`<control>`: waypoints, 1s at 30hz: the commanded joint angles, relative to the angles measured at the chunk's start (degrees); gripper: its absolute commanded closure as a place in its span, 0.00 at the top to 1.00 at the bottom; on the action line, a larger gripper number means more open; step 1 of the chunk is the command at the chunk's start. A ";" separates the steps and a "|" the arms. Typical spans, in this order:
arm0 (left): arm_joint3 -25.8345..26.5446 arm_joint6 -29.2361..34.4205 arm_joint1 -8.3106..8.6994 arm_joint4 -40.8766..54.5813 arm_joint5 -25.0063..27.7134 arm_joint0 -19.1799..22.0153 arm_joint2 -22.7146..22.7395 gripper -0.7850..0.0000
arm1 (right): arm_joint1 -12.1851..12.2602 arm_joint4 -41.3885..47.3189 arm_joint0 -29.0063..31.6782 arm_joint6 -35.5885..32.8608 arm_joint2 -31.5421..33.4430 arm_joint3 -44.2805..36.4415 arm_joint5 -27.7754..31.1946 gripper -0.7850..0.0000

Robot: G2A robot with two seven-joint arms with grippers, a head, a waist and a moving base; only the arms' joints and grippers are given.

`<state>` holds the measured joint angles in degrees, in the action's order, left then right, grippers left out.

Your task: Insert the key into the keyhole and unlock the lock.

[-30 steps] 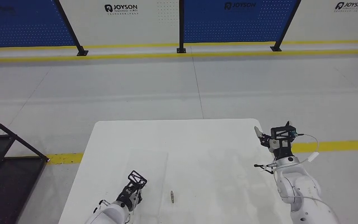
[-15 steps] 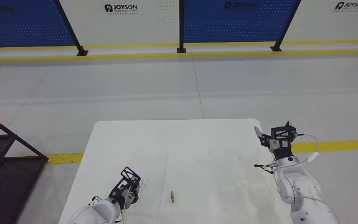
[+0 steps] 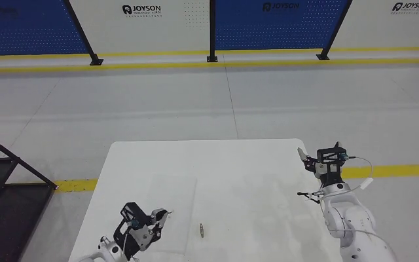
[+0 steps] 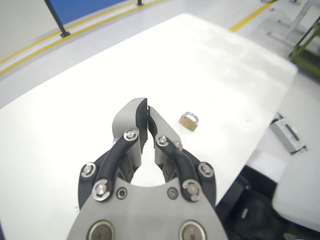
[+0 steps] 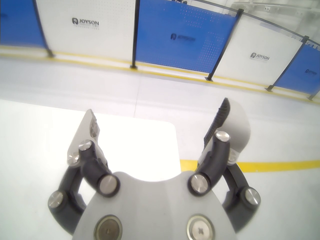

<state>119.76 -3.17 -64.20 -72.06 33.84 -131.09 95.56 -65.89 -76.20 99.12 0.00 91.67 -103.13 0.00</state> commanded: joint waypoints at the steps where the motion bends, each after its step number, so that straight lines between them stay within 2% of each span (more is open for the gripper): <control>1: -0.73 -6.50 0.15 0.79 3.79 -1.43 1.42 0.00 | 0.00 0.00 0.00 0.00 0.00 0.00 0.00 1.00; 6: -3.27 -21.02 0.52 -2.04 11.45 -3.10 4.04 0.00 | 0.00 0.00 0.00 0.00 0.00 0.00 0.00 1.00; 8: -5.29 -28.34 0.48 -2.78 12.16 -2.78 4.42 0.00 | 0.00 0.00 0.00 0.00 0.00 0.00 0.00 1.00; 12: -10.22 -36.93 0.61 -4.95 15.40 -1.07 3.67 0.00 | -0.12 0.73 0.36 0.40 -0.28 -0.73 0.15 1.00; 15: -11.05 -37.83 0.61 -5.44 15.15 -0.78 3.56 0.00 | -0.29 -0.61 3.07 0.24 -1.95 -3.14 0.65 1.00; 24: -11.05 -37.83 0.61 -5.44 15.15 -0.78 3.56 0.00 | 0.02 -12.78 17.69 -0.24 -12.92 -13.79 12.09 1.00; 30: -11.05 -37.83 0.61 -5.44 15.15 -0.78 3.56 0.00 | 0.00 -16.93 18.77 -3.75 -22.36 -11.37 20.58 1.00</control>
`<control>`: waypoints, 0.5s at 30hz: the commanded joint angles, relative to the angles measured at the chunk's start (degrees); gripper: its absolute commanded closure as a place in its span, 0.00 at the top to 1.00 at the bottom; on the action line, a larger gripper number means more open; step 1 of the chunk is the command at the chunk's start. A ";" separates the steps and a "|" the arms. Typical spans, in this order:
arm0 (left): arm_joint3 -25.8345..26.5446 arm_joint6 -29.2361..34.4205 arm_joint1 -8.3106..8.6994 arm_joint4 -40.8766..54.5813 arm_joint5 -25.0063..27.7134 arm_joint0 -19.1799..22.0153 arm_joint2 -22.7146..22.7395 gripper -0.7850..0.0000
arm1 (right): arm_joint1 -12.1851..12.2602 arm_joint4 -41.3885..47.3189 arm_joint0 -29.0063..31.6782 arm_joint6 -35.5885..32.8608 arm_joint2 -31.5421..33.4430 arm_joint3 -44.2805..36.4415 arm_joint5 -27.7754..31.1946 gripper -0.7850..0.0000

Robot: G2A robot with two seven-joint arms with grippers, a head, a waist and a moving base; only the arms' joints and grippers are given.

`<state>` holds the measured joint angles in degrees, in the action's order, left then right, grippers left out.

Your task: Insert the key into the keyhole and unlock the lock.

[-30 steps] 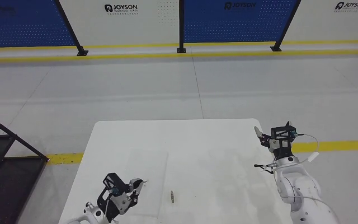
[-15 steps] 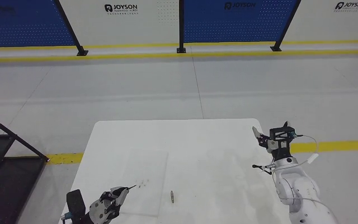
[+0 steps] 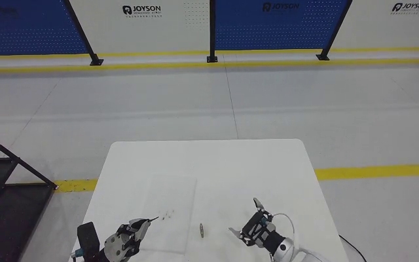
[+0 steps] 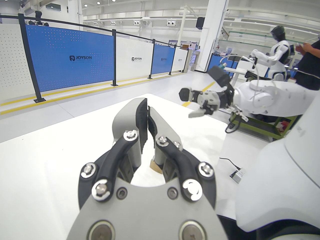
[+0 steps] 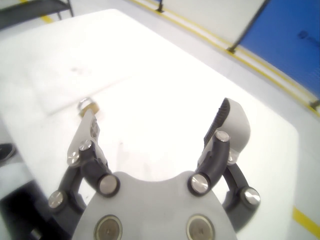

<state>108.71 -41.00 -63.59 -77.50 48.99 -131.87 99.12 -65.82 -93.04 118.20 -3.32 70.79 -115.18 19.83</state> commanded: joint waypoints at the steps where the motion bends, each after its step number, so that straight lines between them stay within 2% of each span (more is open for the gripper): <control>1: 0.00 0.00 0.00 0.00 0.00 0.00 0.00 0.00 | -0.16 -0.01 -0.72 -1.08 -2.96 1.76 1.55 1.00; 5: 0.00 0.00 0.00 0.00 0.00 0.00 0.00 0.00 | -0.74 3.40 -3.63 -3.71 -7.79 5.85 4.06 1.00; 15: 0.00 0.00 0.00 0.00 0.00 0.00 0.00 0.00 | -4.31 15.12 -16.21 -7.89 -18.90 19.38 -3.71 1.00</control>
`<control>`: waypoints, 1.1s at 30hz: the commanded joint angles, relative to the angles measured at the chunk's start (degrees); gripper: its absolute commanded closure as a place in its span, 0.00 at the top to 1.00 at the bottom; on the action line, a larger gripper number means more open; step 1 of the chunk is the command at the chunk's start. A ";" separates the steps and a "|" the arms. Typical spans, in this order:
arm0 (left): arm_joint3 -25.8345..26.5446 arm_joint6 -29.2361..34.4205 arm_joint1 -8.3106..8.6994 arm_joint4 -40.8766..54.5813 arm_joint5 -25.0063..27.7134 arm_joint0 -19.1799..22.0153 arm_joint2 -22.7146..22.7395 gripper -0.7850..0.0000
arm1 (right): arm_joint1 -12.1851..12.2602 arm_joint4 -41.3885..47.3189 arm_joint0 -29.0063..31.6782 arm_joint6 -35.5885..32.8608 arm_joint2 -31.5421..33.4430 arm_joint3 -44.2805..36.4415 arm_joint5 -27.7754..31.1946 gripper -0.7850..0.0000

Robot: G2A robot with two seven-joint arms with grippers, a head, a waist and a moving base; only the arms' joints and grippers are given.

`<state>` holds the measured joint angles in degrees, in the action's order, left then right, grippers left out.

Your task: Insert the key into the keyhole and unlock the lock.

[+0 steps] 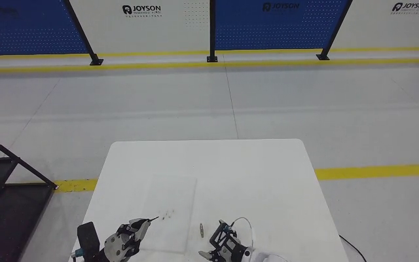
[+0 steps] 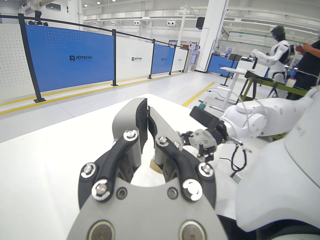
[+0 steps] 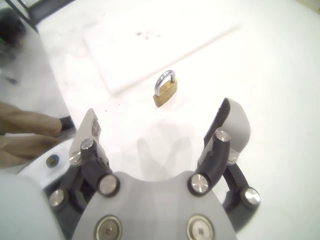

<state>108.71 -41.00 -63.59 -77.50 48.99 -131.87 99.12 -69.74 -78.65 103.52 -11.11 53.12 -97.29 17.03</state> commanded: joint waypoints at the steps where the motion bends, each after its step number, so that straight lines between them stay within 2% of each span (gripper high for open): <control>1: 0.00 0.00 0.00 0.00 0.00 0.00 0.00 0.00 | -0.61 1.17 -2.14 -0.01 -1.83 2.12 -1.35 1.00; 2: 0.00 0.00 0.00 0.00 0.00 0.00 0.00 0.00 | -0.90 1.47 -2.99 0.09 -2.69 3.06 -1.95 1.00; 3: 0.00 0.00 0.00 0.00 0.00 0.00 0.00 0.00 | -1.17 1.52 -3.80 0.04 -3.44 3.99 -2.72 0.91; 4: 0.00 0.00 0.00 0.00 0.00 0.00 0.00 0.00 | -1.42 1.64 -4.50 0.09 -4.12 4.73 -3.38 0.75; 5: 0.00 0.00 0.00 0.00 0.00 0.00 0.00 0.00 | -1.64 1.78 -5.09 0.14 -4.74 5.41 -3.95 0.64; 6: 0.00 0.00 0.00 0.00 0.00 0.00 0.00 0.00 | -1.82 1.64 -5.67 0.08 -5.30 6.05 -4.47 0.55; 7: 0.00 0.00 0.00 0.00 0.00 0.00 0.00 0.00 | -1.99 1.37 -6.17 0.13 -5.84 6.58 -4.93 0.52; 12: 0.00 0.00 0.00 0.00 0.00 0.00 0.00 0.00 | -2.56 0.17 -7.87 0.93 -7.81 8.76 -6.53 0.45; 17: 0.00 0.00 0.00 0.00 0.00 0.00 0.00 0.00 | -2.91 0.00 -8.93 1.12 -8.94 10.19 -7.29 0.30; 22: 0.00 0.00 0.00 0.00 0.00 0.00 0.00 0.00 | -3.07 -0.91 -9.49 1.80 -9.45 10.82 -8.71 0.20; 23: 0.00 0.00 0.00 0.00 0.00 0.00 0.00 0.00 | -3.08 -1.22 -9.52 1.98 -9.55 10.96 -9.06 0.16; 25: 0.00 0.00 0.00 0.00 0.00 0.00 0.00 0.00 | -3.11 -0.72 -9.62 2.46 -9.44 10.96 -9.21 0.01; 30: 0.00 0.00 0.00 0.00 0.00 0.00 0.00 0.00 | -2.48 0.98 -8.59 5.42 -7.18 7.44 -8.30 0.00; 33: -0.26 0.72 -0.10 2.68 -0.13 1.11 -1.24 0.00 | -1.74 4.99 -6.63 8.71 -3.83 3.48 -6.96 0.00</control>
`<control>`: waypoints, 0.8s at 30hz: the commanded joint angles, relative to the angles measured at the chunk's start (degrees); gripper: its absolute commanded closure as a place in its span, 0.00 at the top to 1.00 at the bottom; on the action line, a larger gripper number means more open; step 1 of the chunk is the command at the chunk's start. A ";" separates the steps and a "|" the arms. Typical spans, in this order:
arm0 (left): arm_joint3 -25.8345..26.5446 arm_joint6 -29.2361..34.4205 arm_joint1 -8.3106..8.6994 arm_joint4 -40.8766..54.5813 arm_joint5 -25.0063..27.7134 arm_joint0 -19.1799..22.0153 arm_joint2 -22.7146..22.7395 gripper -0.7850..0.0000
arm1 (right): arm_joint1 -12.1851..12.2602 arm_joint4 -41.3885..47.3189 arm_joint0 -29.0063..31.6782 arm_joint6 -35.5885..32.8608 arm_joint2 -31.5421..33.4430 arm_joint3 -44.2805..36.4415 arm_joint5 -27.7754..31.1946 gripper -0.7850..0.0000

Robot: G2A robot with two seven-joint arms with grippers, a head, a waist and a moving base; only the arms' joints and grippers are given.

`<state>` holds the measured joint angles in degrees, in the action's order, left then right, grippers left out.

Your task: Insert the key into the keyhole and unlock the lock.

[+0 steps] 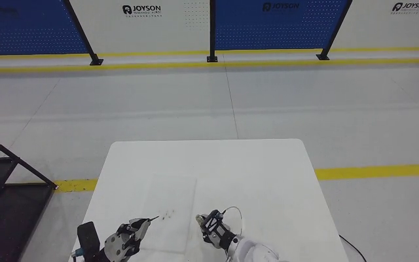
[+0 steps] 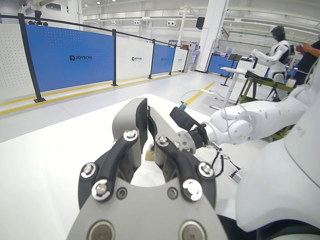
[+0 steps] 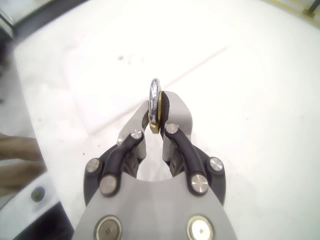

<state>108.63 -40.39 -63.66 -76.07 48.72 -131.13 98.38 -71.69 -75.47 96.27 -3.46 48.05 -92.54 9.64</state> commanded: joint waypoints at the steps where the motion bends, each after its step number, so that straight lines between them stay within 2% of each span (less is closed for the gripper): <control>1: -0.41 0.06 -0.07 2.25 0.11 0.67 -0.78 0.00 | 0.48 3.32 1.31 1.87 2.46 -2.49 1.19 0.00; 4: -0.86 -0.10 -0.14 4.51 0.78 1.15 -1.80 0.00 | 1.24 12.10 3.28 2.72 6.20 -5.91 6.67 0.00; 10: -1.19 -2.72 -0.16 9.36 6.99 2.37 -4.24 0.00 | 2.38 28.68 4.51 1.68 11.20 -9.44 20.34 0.00; 13: -1.68 -3.27 -0.25 10.58 8.31 2.59 -5.58 0.00 | 2.82 33.05 5.01 1.33 12.37 -10.09 25.45 0.00; 24: -1.79 -2.17 -0.28 10.75 7.51 2.57 -5.93 0.00 | 3.07 31.30 5.01 0.48 13.27 -10.88 25.09 0.00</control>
<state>106.84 -42.56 -63.93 -65.32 56.24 -128.57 92.45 -68.62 -44.17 101.29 -2.98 61.31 -103.41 34.73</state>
